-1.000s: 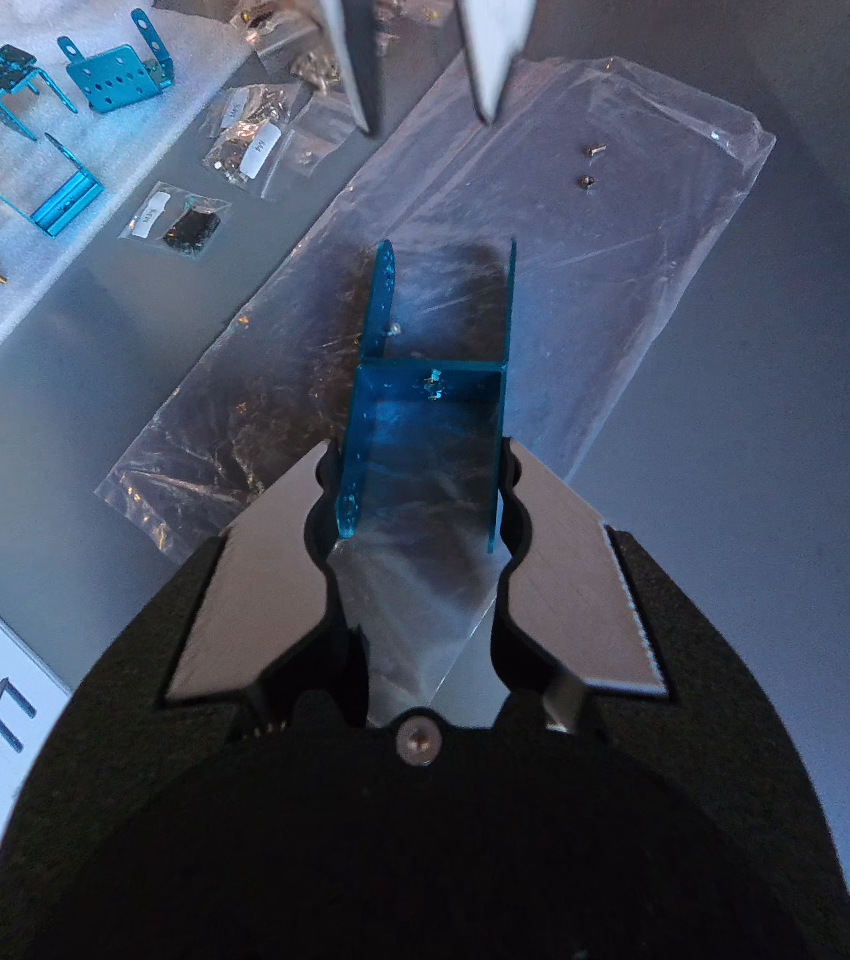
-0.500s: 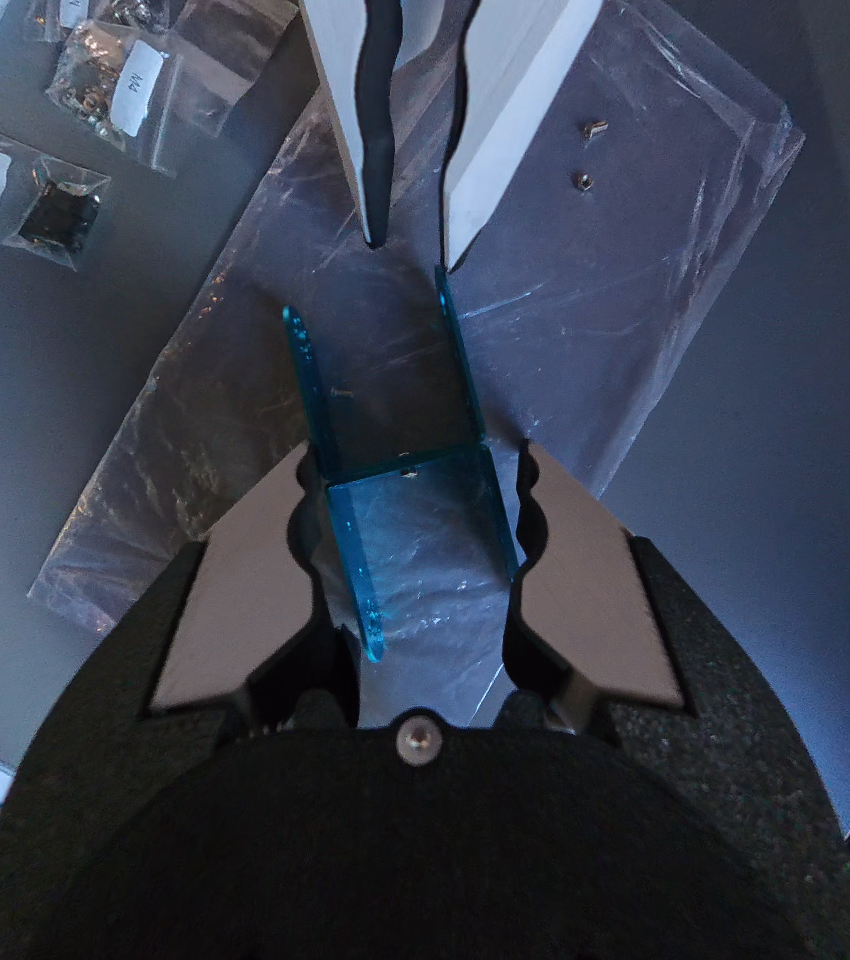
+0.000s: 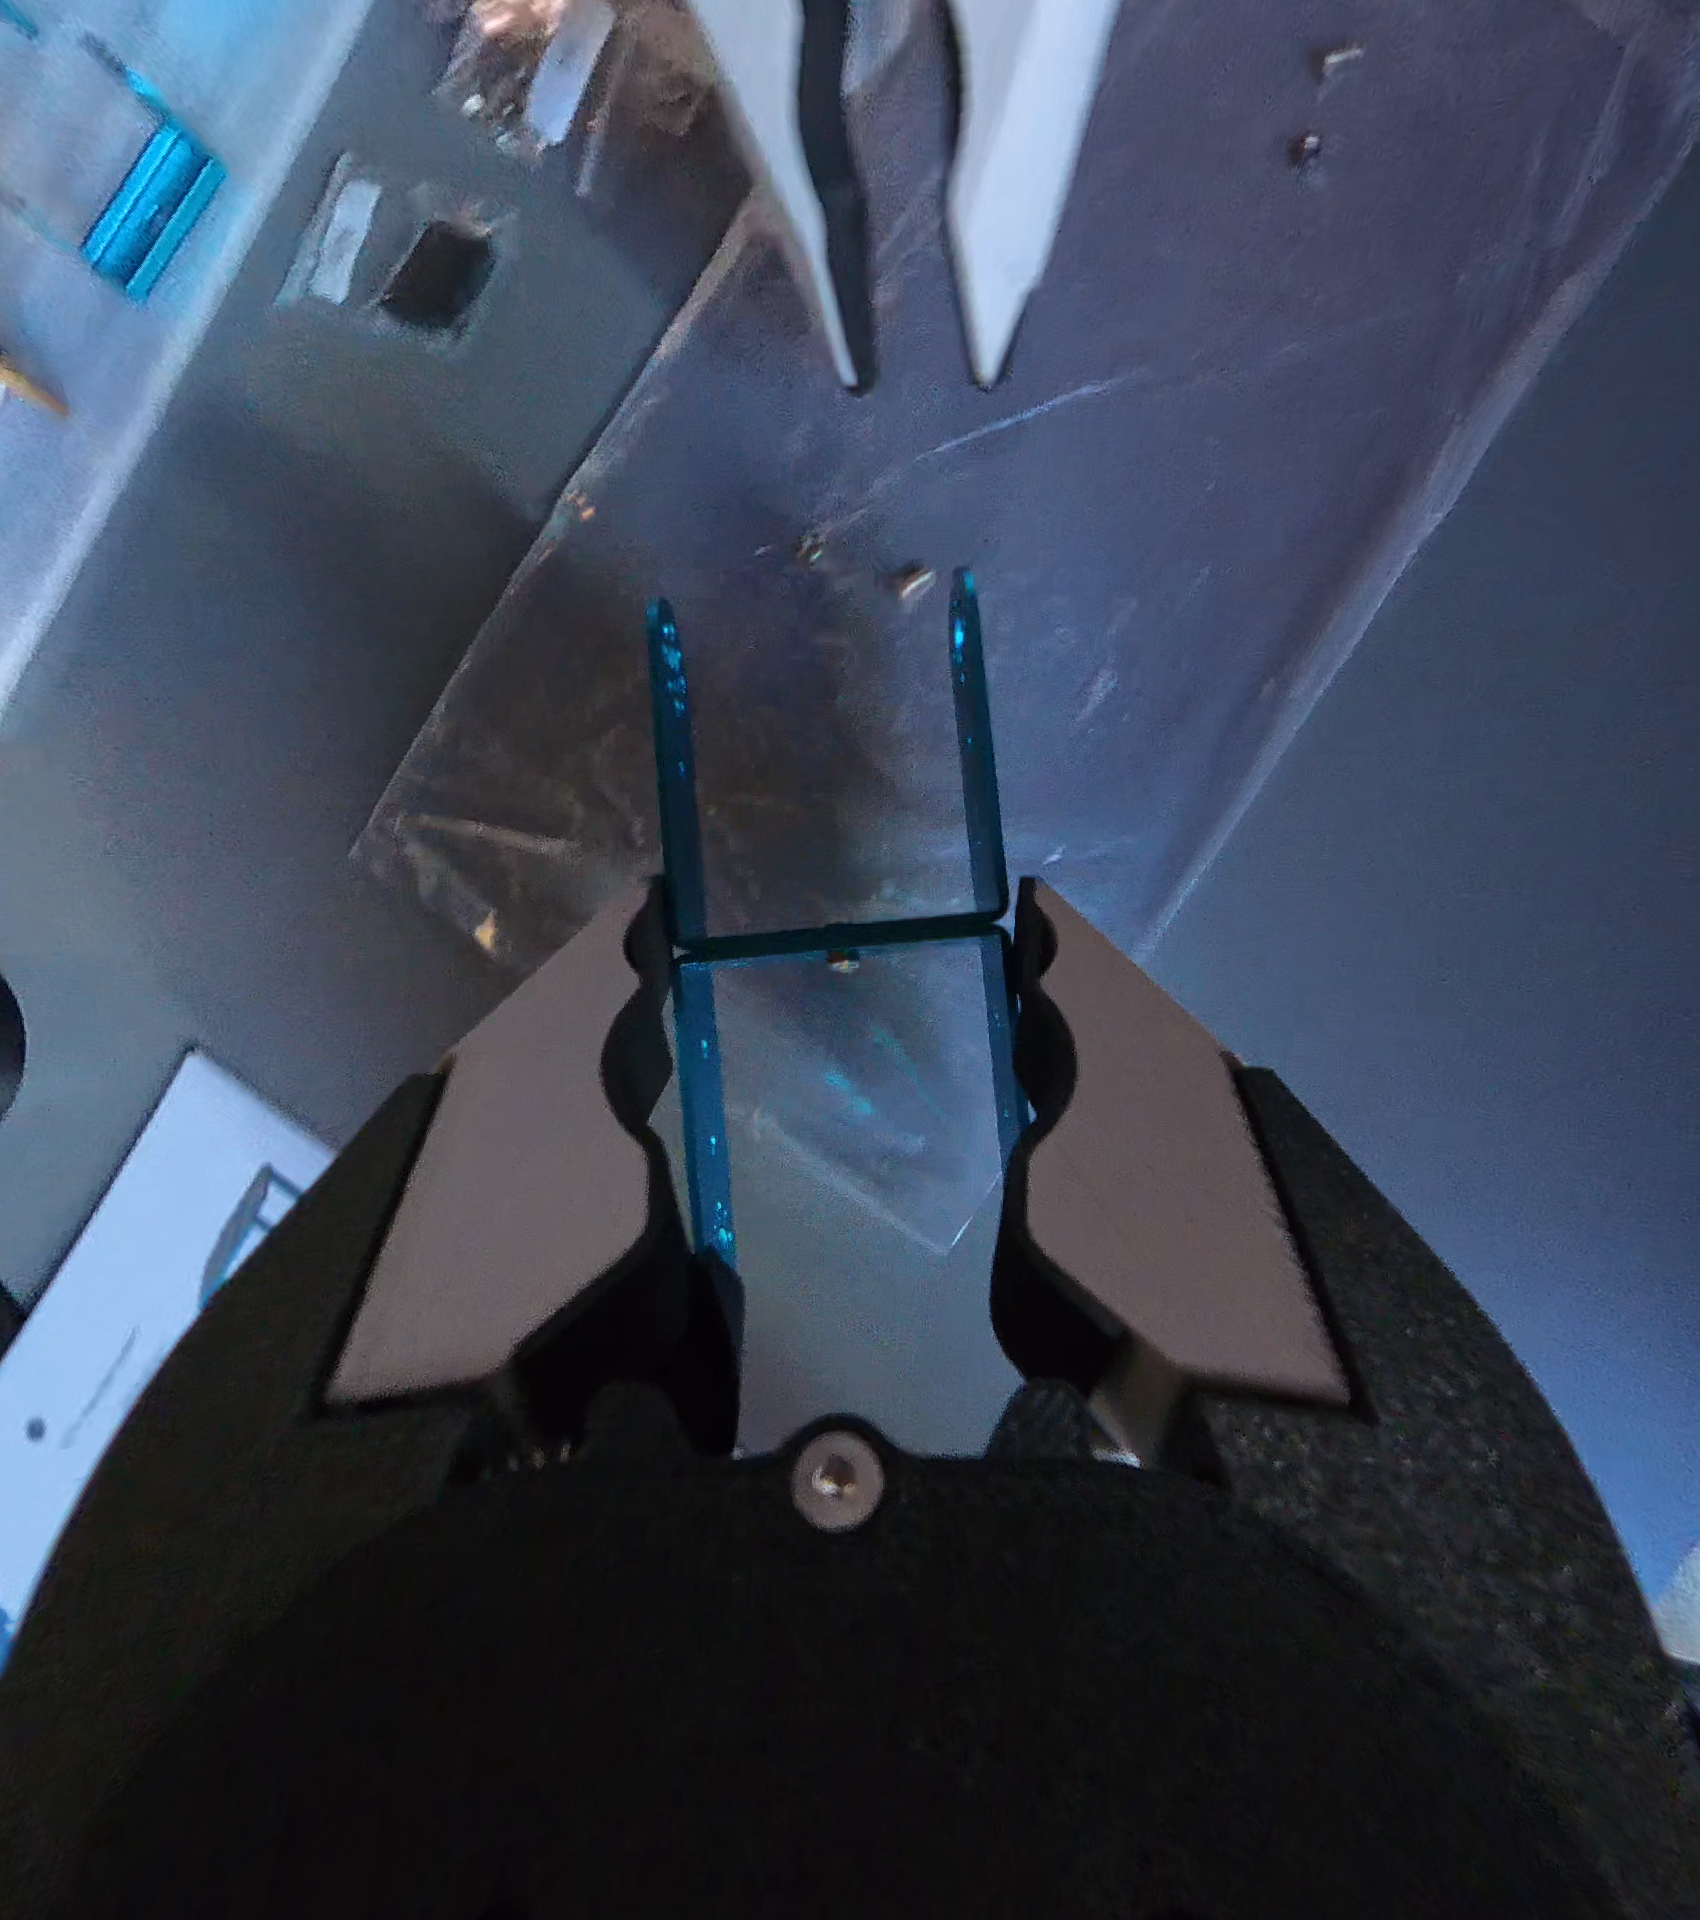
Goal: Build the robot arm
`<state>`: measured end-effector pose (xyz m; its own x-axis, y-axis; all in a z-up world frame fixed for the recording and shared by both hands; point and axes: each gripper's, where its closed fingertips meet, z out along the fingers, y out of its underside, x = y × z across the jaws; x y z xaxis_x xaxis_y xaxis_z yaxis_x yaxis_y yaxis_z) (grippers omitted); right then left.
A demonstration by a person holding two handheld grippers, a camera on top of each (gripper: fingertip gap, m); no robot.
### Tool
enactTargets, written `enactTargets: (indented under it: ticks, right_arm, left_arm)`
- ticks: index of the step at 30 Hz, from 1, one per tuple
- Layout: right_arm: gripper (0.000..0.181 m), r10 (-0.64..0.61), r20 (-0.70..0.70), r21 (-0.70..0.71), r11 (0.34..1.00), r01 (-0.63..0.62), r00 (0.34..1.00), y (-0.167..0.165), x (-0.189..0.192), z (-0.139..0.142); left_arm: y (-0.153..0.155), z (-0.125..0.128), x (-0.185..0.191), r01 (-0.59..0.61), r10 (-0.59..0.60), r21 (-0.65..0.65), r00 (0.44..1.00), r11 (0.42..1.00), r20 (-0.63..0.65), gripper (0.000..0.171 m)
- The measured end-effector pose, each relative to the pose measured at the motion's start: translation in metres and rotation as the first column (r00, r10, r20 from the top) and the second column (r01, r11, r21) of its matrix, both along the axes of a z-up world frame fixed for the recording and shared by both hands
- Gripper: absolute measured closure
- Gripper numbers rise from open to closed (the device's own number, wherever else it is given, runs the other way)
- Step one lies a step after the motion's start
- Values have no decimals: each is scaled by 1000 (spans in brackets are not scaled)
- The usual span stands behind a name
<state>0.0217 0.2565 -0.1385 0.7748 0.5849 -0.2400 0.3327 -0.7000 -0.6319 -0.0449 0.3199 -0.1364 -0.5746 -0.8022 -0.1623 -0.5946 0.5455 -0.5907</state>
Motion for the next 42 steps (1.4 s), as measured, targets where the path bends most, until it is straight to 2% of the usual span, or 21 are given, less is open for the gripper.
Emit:
enactTargets:
  ticks: [3, 7, 10, 16, 21, 25, 30, 35, 42]
  right_arm:
    - [160, 30, 105, -45, 999, -25, 994, 6, -8, -9]
    - [160, 38, 203, -148, 989, -8, 978, 9, -5, -22]
    - [164, 87, 160, -166, 984, -60, 983, 10, -9, -16]
    - [165, 279, 104, -56, 960, -274, 955, 17, -18, 1]
    - [166, 350, 37, -156, 927, -340, 936, 19, -19, -13]
    - [164, 404, -7, -144, 905, -400, 915, 21, -25, -17]
    - [166, 402, -86, -181, 893, -411, 911, 16, -22, -19]
    - [167, 384, -90, -185, 900, -394, 919, 7, -16, -21]
    - [170, 379, -7, -39, 925, -379, 925, 16, -16, -13]
  left_arm:
    - [12, -5, -1, -38, 38, -35, 999, 999, -12, 107]
    - [2, -21, -3, 4, -6, -37, 998, 999, -58, 107]
    - [-7, -21, -3, 44, -47, -53, 997, 998, -59, 107]
    - [-5, -24, -3, 47, -51, -50, 996, 998, -79, 106]
    - [-8, -24, -4, 28, -33, -82, 998, 996, -56, 106]
    - [-9, -25, -3, 29, -34, -121, 999, 992, -37, 106]
    - [-9, -25, -4, 27, -31, -125, 999, 992, -29, 106]
    - [-9, -25, -4, 31, -34, -131, 999, 991, -23, 105]
    - [-9, -25, -4, 26, -29, -131, 999, 991, -19, 106]
